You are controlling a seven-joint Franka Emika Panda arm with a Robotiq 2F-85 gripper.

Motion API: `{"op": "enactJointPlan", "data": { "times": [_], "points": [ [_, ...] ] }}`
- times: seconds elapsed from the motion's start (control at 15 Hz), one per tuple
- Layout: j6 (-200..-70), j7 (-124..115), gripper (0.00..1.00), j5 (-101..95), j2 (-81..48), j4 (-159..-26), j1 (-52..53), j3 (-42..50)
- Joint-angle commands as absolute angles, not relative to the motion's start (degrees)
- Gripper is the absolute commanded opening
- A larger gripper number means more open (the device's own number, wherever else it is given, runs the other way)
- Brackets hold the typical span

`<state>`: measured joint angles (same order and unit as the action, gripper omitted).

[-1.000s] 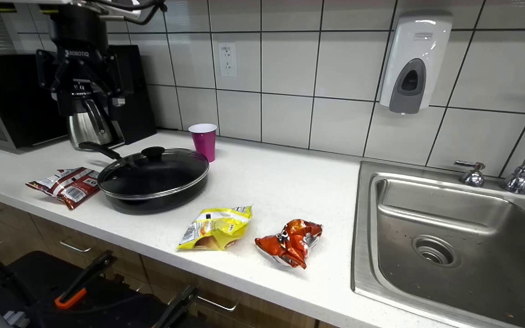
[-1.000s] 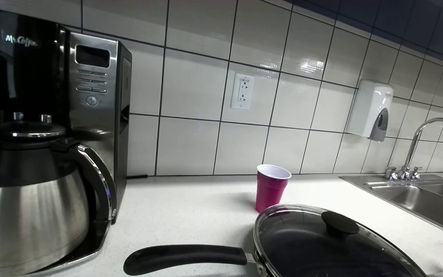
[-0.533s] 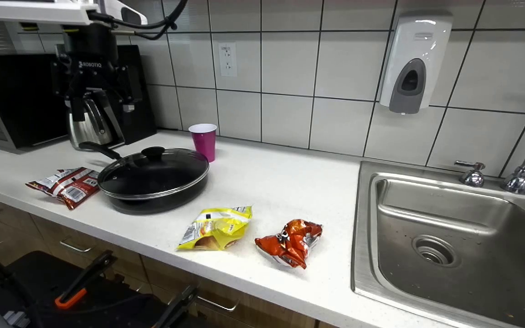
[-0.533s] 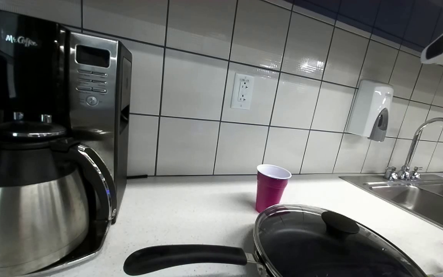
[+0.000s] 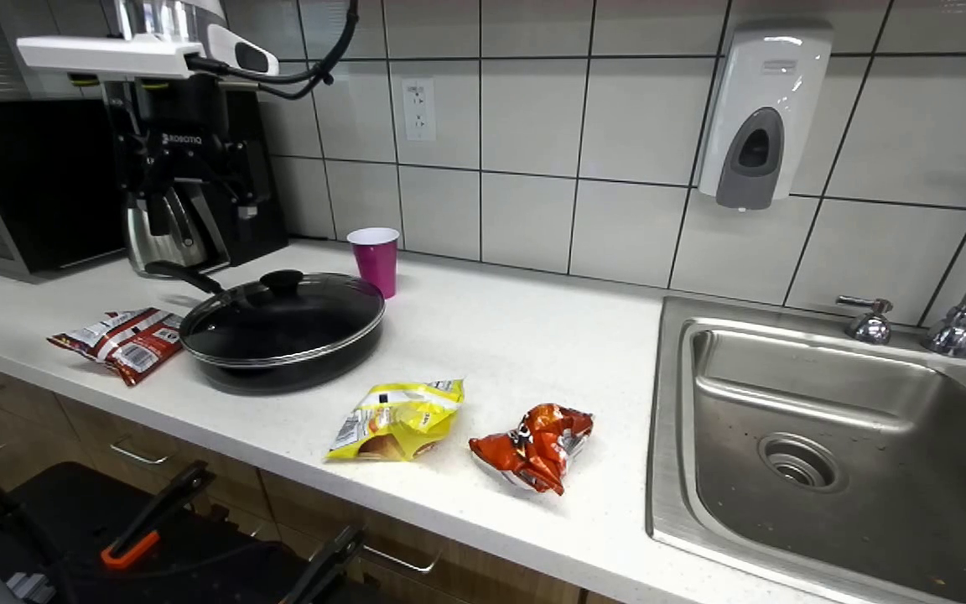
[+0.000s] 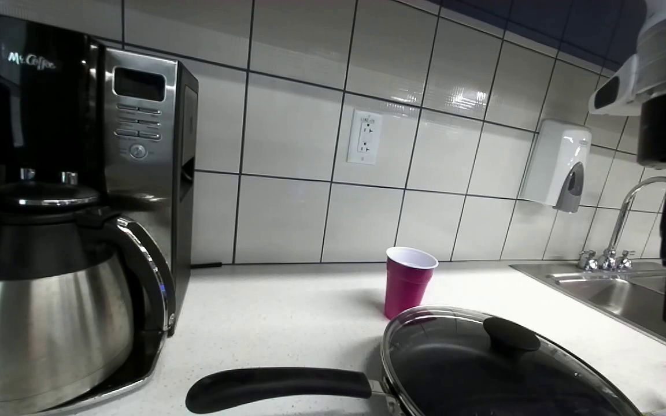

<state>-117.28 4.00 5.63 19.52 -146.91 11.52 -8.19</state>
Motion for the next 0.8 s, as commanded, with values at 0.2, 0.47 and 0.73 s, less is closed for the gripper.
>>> {"op": "enactJointPlan", "data": {
  "times": [0.2, 0.47, 0.73],
  "points": [
    [-120.1, 3.6, 1.00, 5.4, 12.5, -143.5, 11.7, -9.1],
    [-122.0, 2.4, 1.00, 4.3, 9.1, -142.1, 11.5, -9.5],
    [-123.9, 1.0, 1.00, 3.6, 5.8, -140.9, 11.3, -9.6]
  ]
}}
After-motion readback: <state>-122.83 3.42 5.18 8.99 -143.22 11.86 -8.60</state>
